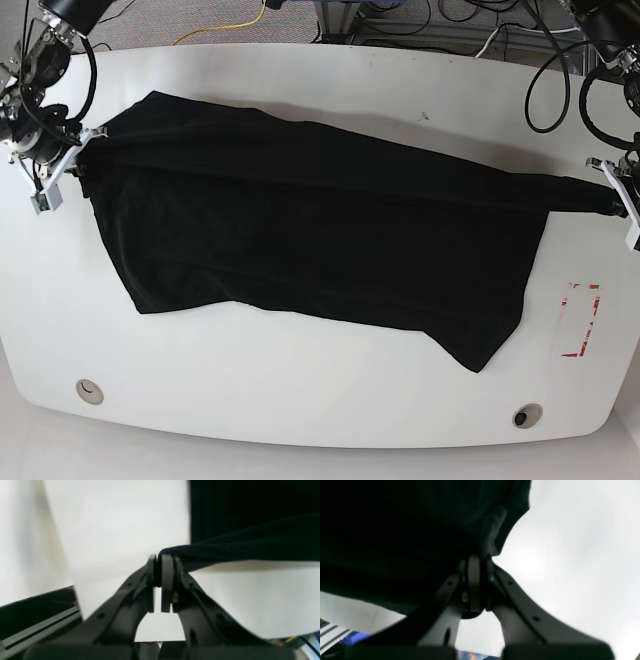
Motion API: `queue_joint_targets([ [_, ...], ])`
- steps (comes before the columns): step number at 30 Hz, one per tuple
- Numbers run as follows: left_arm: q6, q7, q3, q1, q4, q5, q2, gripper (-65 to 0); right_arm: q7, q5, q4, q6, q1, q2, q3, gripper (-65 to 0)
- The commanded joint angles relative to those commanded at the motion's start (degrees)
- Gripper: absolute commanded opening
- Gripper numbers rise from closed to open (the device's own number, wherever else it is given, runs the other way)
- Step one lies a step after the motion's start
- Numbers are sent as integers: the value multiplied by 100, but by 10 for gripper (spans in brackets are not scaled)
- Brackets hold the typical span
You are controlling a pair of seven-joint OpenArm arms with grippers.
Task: Layout the t-shirt on the table in an organized manner, then fold the t-shirt properly
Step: 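Release the shirt with the right gripper and raise it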
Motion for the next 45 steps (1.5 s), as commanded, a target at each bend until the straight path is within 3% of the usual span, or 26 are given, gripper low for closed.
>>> queue_joint_targets([
  [9, 0, 0, 132, -747, -941, 352, 9, -650, 466, -484, -941, 0, 1002, -114, -519, -650],
  [21, 0, -31, 255, -1442, -1609, 580, 26, -650, 1609, -1204, -2725, 0, 2365, -176, -1081, -640],
  [24, 0, -110, 457, -1477, -1618, 580, 26, -650, 1749, -1336, -3068, 0, 2585, -176, -1152, -537],
  [27, 0, -119, 554, -1477, -1618, 580, 26, -650, 1749, -1433, -3068, 0, 2602, -176, -1152, -366],
  [29, 0, -119, 554, -1477, -1609, 580, 53, -650, 1705, -1424, -2945, 0, 2558, -176, -1143, -219],
  [33, 0, -119, 545, -1477, -1582, 580, 193, -650, 1354, -1407, -2207, 0, 2110, -176, -976, 0],
  [37, 0, -119, 545, -1468, -1582, 580, 202, -650, 941, -1037, -1354, 0, 1609, -378, -651, 0],
  [45, 0, -119, 545, -1459, -1582, 580, 220, -650, 440, 404, -431, 0, 484, -580, -202, 0],
])
